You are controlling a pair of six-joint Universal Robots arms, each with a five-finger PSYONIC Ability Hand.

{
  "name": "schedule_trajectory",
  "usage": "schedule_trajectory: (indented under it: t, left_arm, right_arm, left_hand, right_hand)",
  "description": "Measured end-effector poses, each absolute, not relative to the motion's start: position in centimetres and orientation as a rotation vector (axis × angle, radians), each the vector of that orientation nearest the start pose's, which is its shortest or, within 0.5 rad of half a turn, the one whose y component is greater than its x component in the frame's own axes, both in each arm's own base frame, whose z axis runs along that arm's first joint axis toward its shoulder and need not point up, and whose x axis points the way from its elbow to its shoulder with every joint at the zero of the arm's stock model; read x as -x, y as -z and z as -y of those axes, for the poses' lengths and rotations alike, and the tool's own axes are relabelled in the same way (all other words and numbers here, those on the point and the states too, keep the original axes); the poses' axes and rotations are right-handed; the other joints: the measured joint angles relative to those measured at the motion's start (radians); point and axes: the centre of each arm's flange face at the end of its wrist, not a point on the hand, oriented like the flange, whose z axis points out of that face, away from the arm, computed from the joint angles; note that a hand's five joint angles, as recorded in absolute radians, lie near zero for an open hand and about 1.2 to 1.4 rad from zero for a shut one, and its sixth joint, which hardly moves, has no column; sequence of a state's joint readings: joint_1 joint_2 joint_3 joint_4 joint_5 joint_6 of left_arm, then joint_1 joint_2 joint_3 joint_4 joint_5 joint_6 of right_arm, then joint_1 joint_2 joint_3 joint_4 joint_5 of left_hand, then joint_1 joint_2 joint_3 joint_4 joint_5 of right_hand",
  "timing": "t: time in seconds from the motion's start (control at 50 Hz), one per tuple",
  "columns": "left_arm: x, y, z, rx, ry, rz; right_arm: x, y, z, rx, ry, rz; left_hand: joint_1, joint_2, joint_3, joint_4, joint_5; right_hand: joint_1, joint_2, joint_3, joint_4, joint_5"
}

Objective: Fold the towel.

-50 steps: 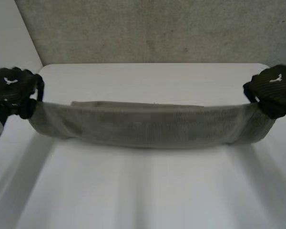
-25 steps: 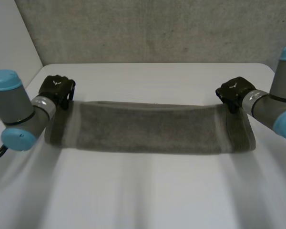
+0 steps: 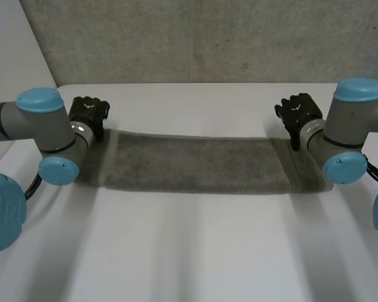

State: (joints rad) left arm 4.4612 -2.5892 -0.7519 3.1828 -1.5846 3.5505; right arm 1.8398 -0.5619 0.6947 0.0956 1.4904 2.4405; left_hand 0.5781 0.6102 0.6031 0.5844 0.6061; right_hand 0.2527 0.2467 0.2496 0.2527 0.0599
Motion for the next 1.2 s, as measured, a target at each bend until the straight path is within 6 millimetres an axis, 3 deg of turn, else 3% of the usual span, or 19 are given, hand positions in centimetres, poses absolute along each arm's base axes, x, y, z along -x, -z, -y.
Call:
schedule_trajectory:
  t: [0.08, 0.18, 0.34, 0.46, 0.56, 0.68, 0.8, 0.92, 1.06, 1.1, 1.2]
  left_arm:
    - [24.9, -14.3, 44.0, -0.721, 1.954, -2.197]
    - [24.9, -15.5, 42.8, -0.723, 1.963, -2.209]
    - [24.0, -18.5, 39.1, -0.751, 2.064, -2.171]
    - [23.2, -18.5, 35.7, -0.785, 2.088, -2.170]
    - [22.6, -17.5, 32.8, -0.799, 2.060, -2.212]
    - [22.4, -16.4, 30.7, -0.796, 2.037, -2.265]
    - [22.5, -16.0, 30.2, -0.790, 2.043, -2.280]
    - [22.6, -16.1, 30.3, -0.787, 2.053, -2.276]
    - [22.6, -16.1, 30.4, -0.784, 2.055, -2.275]
    - [22.6, -16.1, 30.4, -0.784, 2.055, -2.275]
    - [22.5, -16.1, 30.4, -0.783, 2.053, -2.276]
  right_arm:
    - [-26.2, -14.8, 42.8, 1.281, 2.049, -2.324]
    - [-25.9, -15.9, 41.6, 1.263, 2.038, -2.335]
    - [-24.2, -18.6, 37.1, 1.278, 1.969, -2.377]
    - [-23.1, -18.1, 33.7, 1.338, 1.841, -2.442]
    - [-22.1, -16.5, 32.3, 1.388, 1.738, -2.475]
    - [-21.2, -15.1, 32.6, 1.382, 1.712, -2.470]
    - [-21.0, -13.5, 33.5, 1.358, 1.736, -2.462]
    - [-21.1, -11.8, 34.1, 1.354, 1.738, -2.465]
    - [-20.9, -11.1, 34.5, 1.350, 1.731, -2.479]
    - [-20.6, -11.0, 34.8, 1.342, 1.731, -2.493]
    - [-19.2, -11.5, 35.8, 1.305, 1.765, -2.551]
  left_hand:
    - [-0.298, -0.329, -0.335, -0.314, -0.356]
    - [-0.303, -0.345, -0.352, -0.318, -0.375]
    - [-0.303, -0.345, -0.352, -0.318, -0.375]
    - [-0.303, -0.345, -0.352, -0.318, -0.375]
    - [-0.303, -0.345, -0.352, -0.318, -0.375]
    - [-0.303, -0.345, -0.352, -0.318, -0.375]
    - [-0.303, -0.345, -0.352, -0.318, -0.375]
    - [-0.303, -0.345, -0.352, -0.318, -0.375]
    - [-0.303, -0.345, -0.352, -0.318, -0.375]
    - [-0.303, -0.345, -0.352, -0.318, -0.375]
    - [-0.303, -0.345, -0.352, -0.318, -0.375]
  right_hand:
    - [-0.020, -0.003, -0.007, -0.002, 0.000]
    - [-0.022, -0.003, -0.007, -0.002, 0.000]
    - [-0.023, -0.003, -0.007, -0.002, 0.000]
    - [-0.023, -0.003, -0.007, -0.002, 0.000]
    - [0.001, 0.011, 0.006, 0.010, 0.015]
    - [0.126, 0.133, 0.134, 0.135, 0.164]
    - [0.151, 0.145, 0.147, 0.158, 0.189]
    - [0.599, 0.613, 0.602, 0.592, 0.613]
    - [0.771, 0.816, 0.810, 0.813, 0.830]
    - [0.897, 1.001, 0.988, 1.003, 1.017]
    - [1.035, 1.055, 1.064, 1.089, 1.103]
